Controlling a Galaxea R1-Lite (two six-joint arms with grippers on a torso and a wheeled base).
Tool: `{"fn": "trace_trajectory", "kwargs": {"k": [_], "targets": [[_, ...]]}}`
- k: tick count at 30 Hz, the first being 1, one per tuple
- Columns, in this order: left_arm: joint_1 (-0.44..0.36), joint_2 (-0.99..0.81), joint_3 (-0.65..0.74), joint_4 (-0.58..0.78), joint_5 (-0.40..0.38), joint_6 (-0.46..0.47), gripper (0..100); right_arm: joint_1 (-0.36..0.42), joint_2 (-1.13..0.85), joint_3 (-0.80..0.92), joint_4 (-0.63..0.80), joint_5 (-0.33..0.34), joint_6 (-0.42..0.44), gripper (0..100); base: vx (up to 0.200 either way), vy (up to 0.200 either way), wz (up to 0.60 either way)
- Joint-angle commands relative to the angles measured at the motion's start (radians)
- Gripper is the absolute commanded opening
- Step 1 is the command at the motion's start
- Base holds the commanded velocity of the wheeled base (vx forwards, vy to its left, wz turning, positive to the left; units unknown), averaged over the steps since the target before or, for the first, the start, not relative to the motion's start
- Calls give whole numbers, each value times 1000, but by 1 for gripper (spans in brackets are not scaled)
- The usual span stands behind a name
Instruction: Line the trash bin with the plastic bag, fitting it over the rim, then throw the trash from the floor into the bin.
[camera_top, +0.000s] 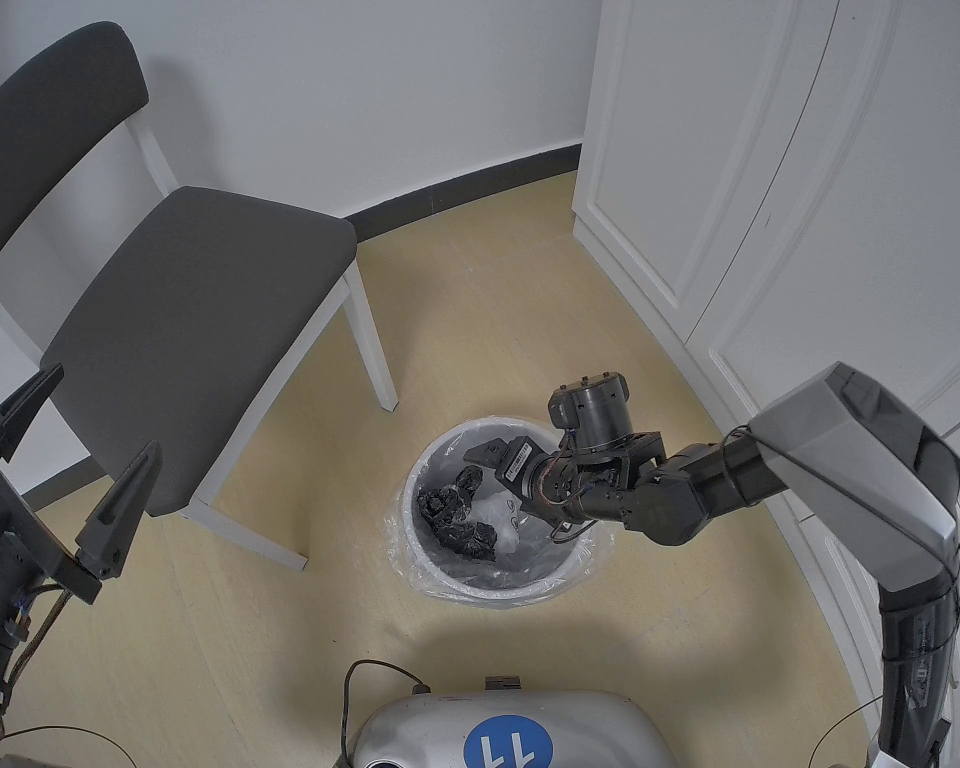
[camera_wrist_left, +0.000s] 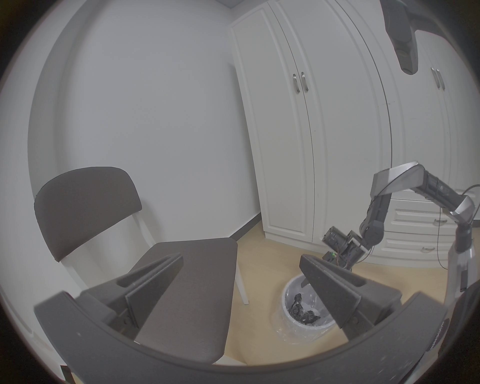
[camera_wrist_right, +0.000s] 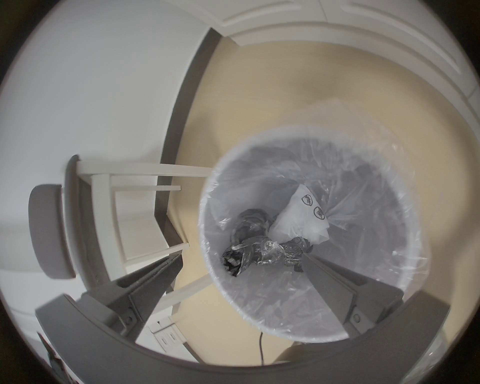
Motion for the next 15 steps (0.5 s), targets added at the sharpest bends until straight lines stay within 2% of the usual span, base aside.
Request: {"fn": "trace_trajectory", "kwargs": {"k": [1, 4, 7, 8, 9, 10, 11, 13, 15], "targets": [[0, -3, 1, 0, -1, 0, 100, 21, -169, 122, -32, 3, -98, 100, 0, 0, 0], [0, -2, 3, 0, -1, 0, 100, 31, -235, 199, -42, 0, -198, 100, 0, 0, 0], [-15, 2, 3, 1, 0, 0, 100, 38, -317, 328, -44, -13, -429, 100, 0, 0, 0], [-17, 2, 3, 1, 0, 0, 100, 38, -321, 334, -44, -18, -441, 100, 0, 0, 0], [-23, 6, 4, 1, 2, 0, 100, 31, -352, 403, -45, -75, -578, 100, 0, 0, 0], [-23, 8, 4, 1, 2, 0, 100, 30, -360, 423, -47, -101, -623, 100, 0, 0, 0], [-26, 9, 6, 3, 2, 0, 100, 21, -377, 467, -56, -162, -716, 100, 0, 0, 0], [-26, 12, 4, 3, 2, -3, 100, 4, -403, 538, -101, -245, -827, 100, 0, 0, 0], [-26, 11, 3, 3, 2, -7, 100, -12, -426, 615, -183, -290, -897, 100, 0, 0, 0]]}}
